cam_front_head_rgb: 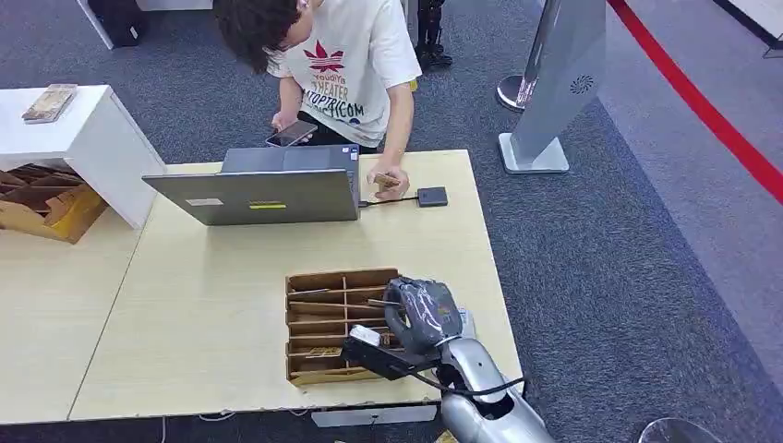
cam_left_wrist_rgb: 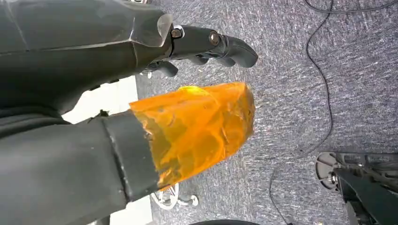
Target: Pass the card to the sensor for recognition and then transmit it.
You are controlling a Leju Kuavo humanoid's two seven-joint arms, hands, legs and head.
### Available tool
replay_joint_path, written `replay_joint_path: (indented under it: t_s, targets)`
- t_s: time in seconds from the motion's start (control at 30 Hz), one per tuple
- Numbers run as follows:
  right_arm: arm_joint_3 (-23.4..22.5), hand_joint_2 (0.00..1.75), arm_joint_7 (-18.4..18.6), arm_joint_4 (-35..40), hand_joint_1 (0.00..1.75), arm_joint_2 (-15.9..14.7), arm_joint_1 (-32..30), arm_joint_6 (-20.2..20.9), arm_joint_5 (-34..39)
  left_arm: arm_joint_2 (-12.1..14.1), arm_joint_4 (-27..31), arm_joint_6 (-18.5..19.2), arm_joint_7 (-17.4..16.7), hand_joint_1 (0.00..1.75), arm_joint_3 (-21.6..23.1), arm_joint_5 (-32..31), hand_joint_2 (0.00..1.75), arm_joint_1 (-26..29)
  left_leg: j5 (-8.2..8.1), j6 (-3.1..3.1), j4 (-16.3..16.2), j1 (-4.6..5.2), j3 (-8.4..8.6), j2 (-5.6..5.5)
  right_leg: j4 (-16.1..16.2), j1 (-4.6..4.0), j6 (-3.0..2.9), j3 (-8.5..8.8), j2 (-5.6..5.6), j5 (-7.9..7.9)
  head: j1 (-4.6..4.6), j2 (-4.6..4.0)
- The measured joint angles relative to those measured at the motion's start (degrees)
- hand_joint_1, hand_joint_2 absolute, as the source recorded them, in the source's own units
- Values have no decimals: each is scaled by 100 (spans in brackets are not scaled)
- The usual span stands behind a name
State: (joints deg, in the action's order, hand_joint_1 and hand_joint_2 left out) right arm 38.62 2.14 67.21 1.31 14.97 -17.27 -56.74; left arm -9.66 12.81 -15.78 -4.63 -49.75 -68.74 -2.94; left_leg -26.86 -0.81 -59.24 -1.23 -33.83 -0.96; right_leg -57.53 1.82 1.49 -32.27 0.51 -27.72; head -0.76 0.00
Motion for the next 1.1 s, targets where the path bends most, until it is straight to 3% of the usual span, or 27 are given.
replay_joint_path:
  t_s: [0.6,0.7,0.77,0.83,0.87,0.93,0.97,1.0,1.07,1.1]
  targets:
    - [-15,175,-28,0,175,2,3,4,17,4,0,0,0,0,0,-7,0,-6,0,0,0,0,0,0,0,0,0,0,0,0,2,0]
    - [-44,175,-184,57,175,2,-19,-48,195,4,0,-2,2,0,0,-4,0,-5,0,0,0,0,-1,0,0,0,0,0,0,0,2,0]
    - [-96,175,-480,283,175,2,-81,-122,584,4,0,-9,22,0,0,13,0,-2,0,0,0,0,-2,0,0,0,0,-1,0,0,2,0]
    - [-171,175,-899,672,175,0,-180,-232,1201,4,0,-26,68,0,0,59,0,-2,0,0,-1,0,-2,-2,0,0,0,-2,-1,0,0,0]
    - [-241,175,-1285,1013,175,2,-262,-282,1771,4,0,-42,85,0,-2,88,0,2,0,0,-1,0,-6,-5,0,0,0,-2,-3,0,2,0]
    - [-539,175,-2062,2086,175,94,-545,-69,3550,2,0,-92,118,0,-18,114,0,25,-1,0,-1,1,-17,-8,0,1,0,-11,-6,-1,2,0]
    - [-685,175,-2113,2626,175,147,-627,145,4856,2,0,-109,120,0,-31,122,0,36,-1,0,-1,1,-23,-8,0,1,0,-17,-6,-1,0,0]
    - [-831,175,-1929,3158,175,193,-646,333,6059,0,0,-131,122,0,-50,140,0,49,-2,1,-1,0,-22,-7,0,0,0,-19,-5,-1,0,0]
    - [-1058,175,-1748,3813,175,229,-713,589,7696,-4,0,-151,131,0,-68,151,0,62,-5,1,-1,1,-20,-3,1,1,0,-18,-3,-2,0,0]
    - [-1136,175,-1766,4060,175,251,-793,762,8171,-7,0,-155,136,0,-89,153,0,61,-5,1,-1,1,-21,-3,1,1,0,-18,-4,-2,6,0]
